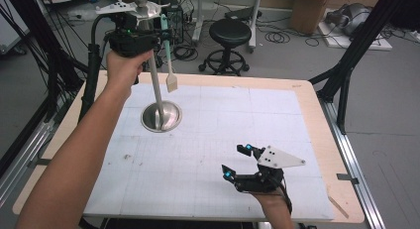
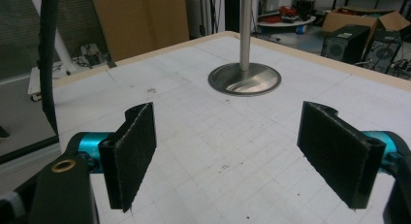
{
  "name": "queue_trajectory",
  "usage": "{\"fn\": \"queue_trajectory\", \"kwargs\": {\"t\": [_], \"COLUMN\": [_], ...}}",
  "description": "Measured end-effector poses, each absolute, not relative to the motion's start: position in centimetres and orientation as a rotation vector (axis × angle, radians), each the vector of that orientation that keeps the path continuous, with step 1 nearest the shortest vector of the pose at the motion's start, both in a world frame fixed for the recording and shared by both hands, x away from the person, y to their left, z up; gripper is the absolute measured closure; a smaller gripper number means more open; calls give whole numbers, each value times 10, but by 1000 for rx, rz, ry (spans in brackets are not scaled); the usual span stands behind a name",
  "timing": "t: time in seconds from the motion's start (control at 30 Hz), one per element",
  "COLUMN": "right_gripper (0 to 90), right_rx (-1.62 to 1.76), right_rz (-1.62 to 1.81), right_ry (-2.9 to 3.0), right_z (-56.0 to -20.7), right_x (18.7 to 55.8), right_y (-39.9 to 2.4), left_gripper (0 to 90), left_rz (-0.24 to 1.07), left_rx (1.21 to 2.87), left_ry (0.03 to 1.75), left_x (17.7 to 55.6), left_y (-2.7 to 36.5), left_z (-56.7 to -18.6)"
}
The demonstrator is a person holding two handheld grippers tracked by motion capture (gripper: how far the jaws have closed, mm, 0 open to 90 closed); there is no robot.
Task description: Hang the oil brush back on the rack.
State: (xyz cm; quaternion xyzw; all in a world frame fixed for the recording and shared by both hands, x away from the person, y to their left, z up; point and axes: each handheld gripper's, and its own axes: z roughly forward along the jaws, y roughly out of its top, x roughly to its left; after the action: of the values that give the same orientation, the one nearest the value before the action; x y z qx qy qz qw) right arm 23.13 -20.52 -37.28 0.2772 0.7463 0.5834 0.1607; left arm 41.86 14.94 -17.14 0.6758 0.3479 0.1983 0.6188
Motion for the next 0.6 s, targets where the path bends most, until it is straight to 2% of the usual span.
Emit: {"fn": "queue_trajectory", "kwargs": {"t": [0.1, 0.17, 0.27, 0.37, 0.4, 0.47, 0.53, 0.6], "right_gripper": [209, 209, 209, 209, 209, 209, 209, 209], "right_rx": [792, 791, 790, 799, 799, 802, 808, 815], "right_rz": [1667, 1672, 1679, 1684, 1684, 1688, 1697, 1704], "right_ry": [2133, 2132, 2128, 2123, 2123, 2117, 2111, 2107], "right_z": [-373, -373, -373, -373, -373, -373, -373, -373], "right_x": [231, 231, 232, 232, 232, 232, 232, 232], "right_y": [-205, -206, -206, -208, -208, -209, -210, -210], "left_gripper": [819, 781, 703, 574, 574, 495, 470, 409], "left_rz": [446, 443, 413, 414, 423, 429, 425, 414], "left_rx": [1555, 1558, 1553, 1547, 1548, 1527, 1510, 1493], "left_ry": [794, 798, 799, 807, 806, 772, 751, 729], "left_x": [417, 416, 415, 410, 407, 398, 391, 384], "left_y": [152, 154, 159, 164, 166, 174, 182, 191], "left_z": [-172, -173, -177, -180, -180, -186, -192, -199]}}
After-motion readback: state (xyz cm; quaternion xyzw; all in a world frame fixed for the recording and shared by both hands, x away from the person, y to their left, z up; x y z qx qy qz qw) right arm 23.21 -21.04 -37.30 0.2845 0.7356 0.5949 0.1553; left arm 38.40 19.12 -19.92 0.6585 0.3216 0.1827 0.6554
